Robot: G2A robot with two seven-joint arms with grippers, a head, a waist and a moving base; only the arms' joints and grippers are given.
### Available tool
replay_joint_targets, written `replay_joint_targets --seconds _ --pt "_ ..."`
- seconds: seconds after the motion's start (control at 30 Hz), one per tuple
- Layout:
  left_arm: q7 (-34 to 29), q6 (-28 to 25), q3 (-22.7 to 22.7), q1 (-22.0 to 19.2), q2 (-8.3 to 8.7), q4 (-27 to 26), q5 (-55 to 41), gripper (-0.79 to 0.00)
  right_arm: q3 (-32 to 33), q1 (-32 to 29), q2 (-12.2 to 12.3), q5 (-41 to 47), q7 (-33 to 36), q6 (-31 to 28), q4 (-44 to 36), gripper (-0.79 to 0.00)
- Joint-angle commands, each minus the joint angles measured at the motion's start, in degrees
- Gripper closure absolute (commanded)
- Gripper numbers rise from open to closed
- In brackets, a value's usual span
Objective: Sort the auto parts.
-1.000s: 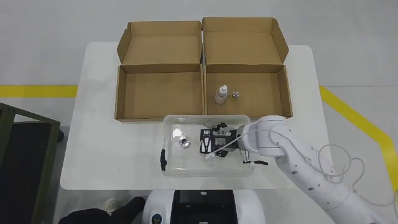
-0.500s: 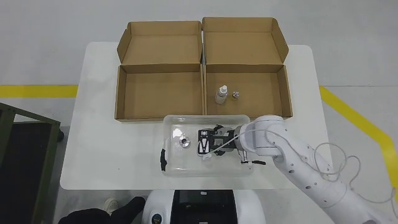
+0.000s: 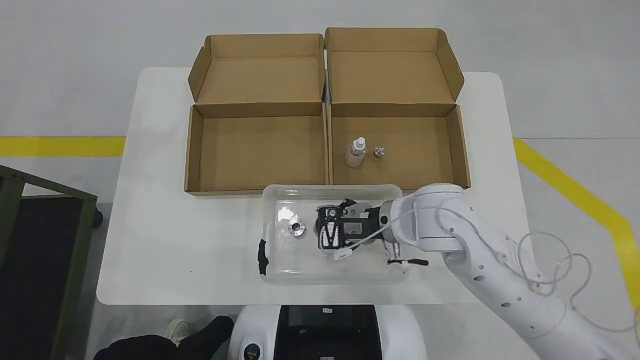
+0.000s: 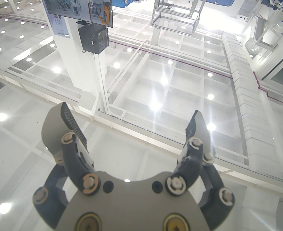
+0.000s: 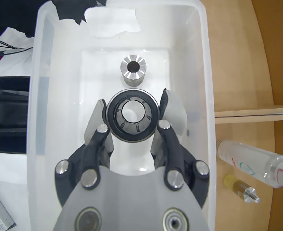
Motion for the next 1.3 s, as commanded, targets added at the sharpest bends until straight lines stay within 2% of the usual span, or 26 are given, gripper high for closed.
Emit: replay_joint_targets --seconds 0.0,0.53,1.27 --pt "0.0 0.0 0.0 0.0 0.0 0.0 0.0 -0.785 0.5 -0.3 0.1 1.2 -1.5 -0.3 0.1 0.0" --pt "0.0 0.0 0.0 0.0 0.0 0.0 0.0 -0.785 4.6 0.5 0.4 3.7 -9.7 0.0 -4.0 0.0" --pt "0.0 0.0 0.0 0.0 0.0 0.0 0.0 -0.785 9.8 4.4 0.5 5.2 -14.5 0.6 -10.0 0.0"
